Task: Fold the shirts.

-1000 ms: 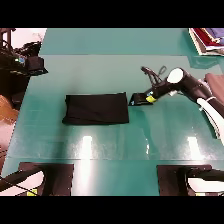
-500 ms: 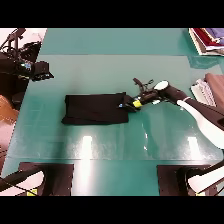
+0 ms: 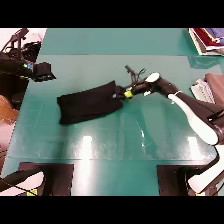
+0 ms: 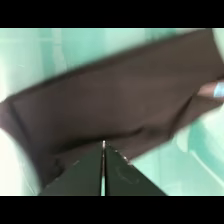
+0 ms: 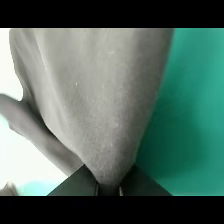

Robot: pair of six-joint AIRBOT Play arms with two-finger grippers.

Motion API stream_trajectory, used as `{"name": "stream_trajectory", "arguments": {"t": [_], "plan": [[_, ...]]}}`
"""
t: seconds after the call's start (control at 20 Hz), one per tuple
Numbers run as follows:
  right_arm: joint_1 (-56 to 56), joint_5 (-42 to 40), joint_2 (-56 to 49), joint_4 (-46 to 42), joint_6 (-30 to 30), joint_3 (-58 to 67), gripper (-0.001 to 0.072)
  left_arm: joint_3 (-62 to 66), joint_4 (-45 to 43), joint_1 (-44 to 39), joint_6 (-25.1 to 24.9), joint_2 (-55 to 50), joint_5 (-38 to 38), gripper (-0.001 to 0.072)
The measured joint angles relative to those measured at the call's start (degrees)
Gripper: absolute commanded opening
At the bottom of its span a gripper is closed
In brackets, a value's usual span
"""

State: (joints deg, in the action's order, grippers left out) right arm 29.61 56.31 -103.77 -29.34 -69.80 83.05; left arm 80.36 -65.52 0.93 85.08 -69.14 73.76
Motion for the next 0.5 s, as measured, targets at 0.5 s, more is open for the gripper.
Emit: {"name": "stream_trajectory", "arguments": {"t": [0.5], "plan": [[-33.40, 0.59, 14.43, -14.53, -2.34, 8.90, 0.0020, 0.00, 0.04, -17.31, 0.26, 0.00, -9.75, 0.0020]]}}
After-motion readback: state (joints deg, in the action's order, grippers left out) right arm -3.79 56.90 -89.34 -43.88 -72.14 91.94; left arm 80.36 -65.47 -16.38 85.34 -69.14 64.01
